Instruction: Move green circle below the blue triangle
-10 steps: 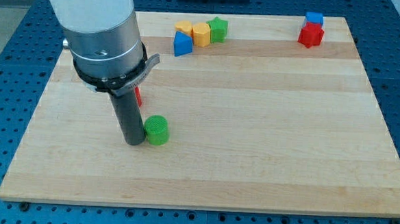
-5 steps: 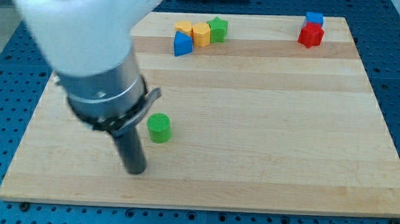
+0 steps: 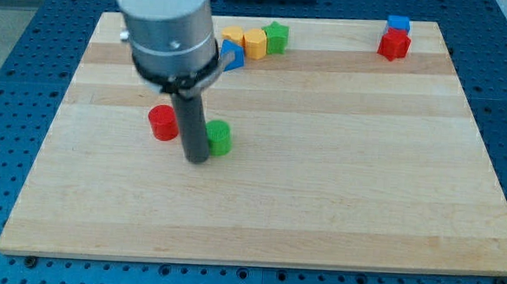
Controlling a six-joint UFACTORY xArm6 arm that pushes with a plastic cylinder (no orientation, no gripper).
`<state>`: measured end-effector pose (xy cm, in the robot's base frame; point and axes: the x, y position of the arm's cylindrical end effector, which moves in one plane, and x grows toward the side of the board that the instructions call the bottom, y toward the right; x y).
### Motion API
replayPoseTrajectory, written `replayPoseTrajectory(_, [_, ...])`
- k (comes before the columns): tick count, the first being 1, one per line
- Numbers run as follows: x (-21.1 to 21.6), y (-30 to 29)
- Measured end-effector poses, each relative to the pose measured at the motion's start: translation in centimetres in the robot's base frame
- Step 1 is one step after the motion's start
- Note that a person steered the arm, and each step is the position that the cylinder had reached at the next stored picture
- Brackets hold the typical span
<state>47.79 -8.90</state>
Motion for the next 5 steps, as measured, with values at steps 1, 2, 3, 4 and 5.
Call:
replayPoseTrajectory(1, [-0.1,0.0])
replayPoseTrajectory(2, [0.9,-0.1])
replayPoseTrajectory(3, [-0.6,1.2])
replayPoseTrajectory(4, [3.8,1.2])
replayPoseTrajectory(5, [5.0,1.5])
